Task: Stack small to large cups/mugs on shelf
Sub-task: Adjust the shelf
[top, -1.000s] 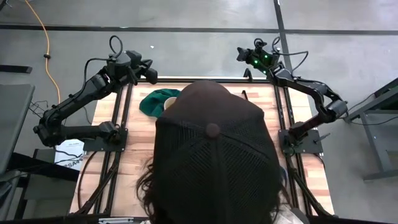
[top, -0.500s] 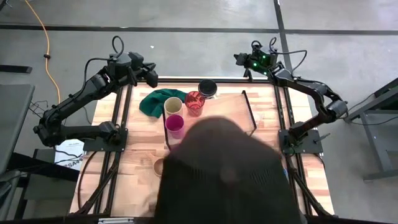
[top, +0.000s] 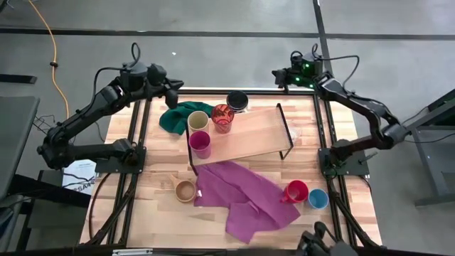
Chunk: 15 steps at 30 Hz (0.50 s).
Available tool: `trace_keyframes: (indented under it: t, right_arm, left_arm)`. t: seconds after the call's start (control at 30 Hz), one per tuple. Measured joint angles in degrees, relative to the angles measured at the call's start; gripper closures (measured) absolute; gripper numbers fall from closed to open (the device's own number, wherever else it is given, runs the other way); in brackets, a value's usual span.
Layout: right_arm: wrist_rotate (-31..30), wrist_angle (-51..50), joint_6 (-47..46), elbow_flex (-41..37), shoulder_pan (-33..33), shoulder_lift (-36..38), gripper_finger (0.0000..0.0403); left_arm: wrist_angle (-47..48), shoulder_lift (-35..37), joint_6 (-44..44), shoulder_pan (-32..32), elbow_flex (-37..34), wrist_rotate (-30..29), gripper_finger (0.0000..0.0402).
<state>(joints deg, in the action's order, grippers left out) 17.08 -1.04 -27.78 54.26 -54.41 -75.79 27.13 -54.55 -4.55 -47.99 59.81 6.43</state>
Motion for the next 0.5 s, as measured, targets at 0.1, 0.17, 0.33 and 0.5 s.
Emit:
trace_keyframes:
  t: [0.1,0.17,0.33,0.5]
  right_arm:
    - [0.0,-4.0,2.6,0.0,0.0,2.7,0.0403]
    - [0.0,-5.9,3.7,0.0,0.1,4.4,0.0403]
    - [-0.1,-9.1,4.1,0.0,0.1,6.9,0.0403]
    - [-0.1,-13.5,4.6,0.0,0.2,6.9,0.0403]
  left_arm:
    - [-0.4,1.8,1.1,0.0,0.0,0.7,0.0378]
    - [-0.4,3.0,1.4,0.0,0.0,0.6,0.0378]
    - [-0.4,5.9,2.9,0.0,0.0,0.7,0.0378]
    - [-0.2,7.6,4.9,0.0,0.0,3.0,0.0378]
